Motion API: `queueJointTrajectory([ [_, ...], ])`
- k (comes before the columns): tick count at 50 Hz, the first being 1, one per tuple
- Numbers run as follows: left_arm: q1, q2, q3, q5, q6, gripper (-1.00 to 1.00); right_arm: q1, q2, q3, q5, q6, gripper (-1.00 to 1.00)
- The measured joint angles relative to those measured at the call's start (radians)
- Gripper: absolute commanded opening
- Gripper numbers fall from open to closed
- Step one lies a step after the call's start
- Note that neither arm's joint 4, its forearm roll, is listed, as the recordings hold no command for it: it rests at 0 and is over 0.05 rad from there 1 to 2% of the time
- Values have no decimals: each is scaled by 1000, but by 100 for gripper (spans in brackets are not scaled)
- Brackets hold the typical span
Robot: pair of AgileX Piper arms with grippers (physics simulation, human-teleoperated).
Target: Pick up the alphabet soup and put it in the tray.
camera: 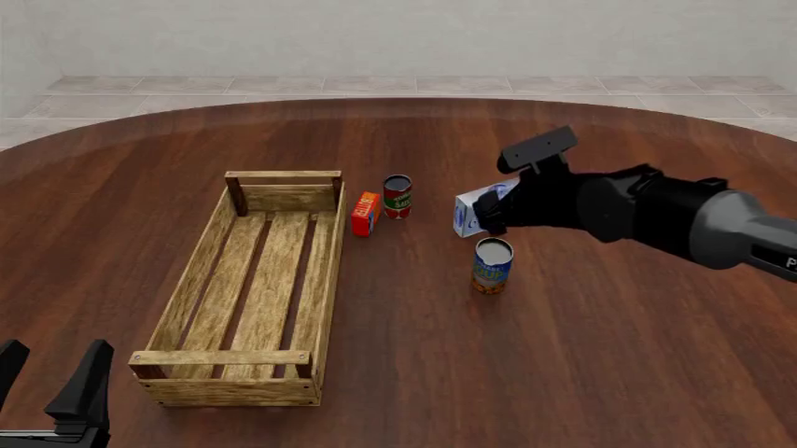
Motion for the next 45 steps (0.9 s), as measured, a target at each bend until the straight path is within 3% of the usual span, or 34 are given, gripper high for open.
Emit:
queueJointTrajectory([
  [45, 0, 0, 0, 0, 0, 100, -8, 69, 10, -42, 0, 100],
])
